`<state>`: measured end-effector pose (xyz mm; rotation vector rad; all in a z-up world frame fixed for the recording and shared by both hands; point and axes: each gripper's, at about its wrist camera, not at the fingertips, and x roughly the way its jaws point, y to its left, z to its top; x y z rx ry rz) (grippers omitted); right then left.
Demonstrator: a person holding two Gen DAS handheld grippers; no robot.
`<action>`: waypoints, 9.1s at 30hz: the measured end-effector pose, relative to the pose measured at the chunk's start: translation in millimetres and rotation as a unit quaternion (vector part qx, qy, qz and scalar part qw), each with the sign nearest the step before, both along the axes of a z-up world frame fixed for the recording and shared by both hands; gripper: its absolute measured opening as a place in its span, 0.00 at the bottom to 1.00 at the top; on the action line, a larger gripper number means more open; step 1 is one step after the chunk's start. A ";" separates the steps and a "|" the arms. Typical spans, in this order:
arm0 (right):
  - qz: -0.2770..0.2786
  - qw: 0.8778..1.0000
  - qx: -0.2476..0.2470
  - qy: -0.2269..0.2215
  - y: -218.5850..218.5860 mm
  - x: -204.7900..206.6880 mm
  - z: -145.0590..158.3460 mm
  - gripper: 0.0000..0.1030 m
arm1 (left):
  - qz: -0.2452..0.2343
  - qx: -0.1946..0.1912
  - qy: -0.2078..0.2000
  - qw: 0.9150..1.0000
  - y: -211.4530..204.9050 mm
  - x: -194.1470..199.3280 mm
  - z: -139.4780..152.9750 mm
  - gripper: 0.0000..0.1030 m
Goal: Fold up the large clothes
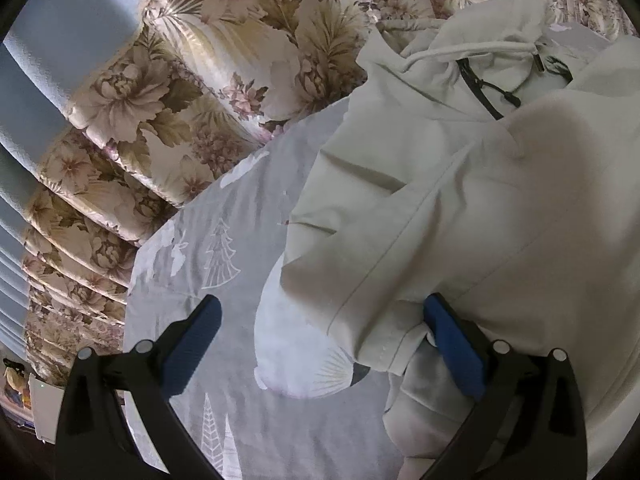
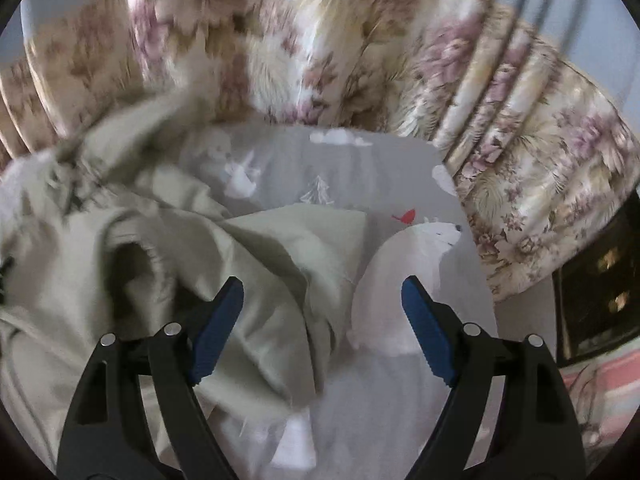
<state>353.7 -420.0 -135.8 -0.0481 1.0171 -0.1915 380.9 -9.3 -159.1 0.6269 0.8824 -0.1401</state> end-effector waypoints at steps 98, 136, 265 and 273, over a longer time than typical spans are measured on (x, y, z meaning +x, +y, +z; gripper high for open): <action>0.134 0.991 0.013 0.006 93.2 -17.5 -27.7 0.71 | 0.038 -0.111 0.064 0.991 30.8 0.7 8.7 0.72; 0.036 0.989 0.133 -0.052 50.4 166.9 32.4 0.90 | 0.003 -0.097 0.031 0.995 -133.7 237.7 49.9 0.94; 0.072 0.997 -0.026 -0.014 150.2 -30.3 -21.6 0.93 | 0.112 -0.047 -0.035 0.992 10.0 -37.6 -2.4 0.99; 0.095 0.993 -0.001 -0.064 135.0 -74.4 16.4 0.94 | 0.084 -0.090 -0.026 0.992 22.5 -69.6 33.0 0.99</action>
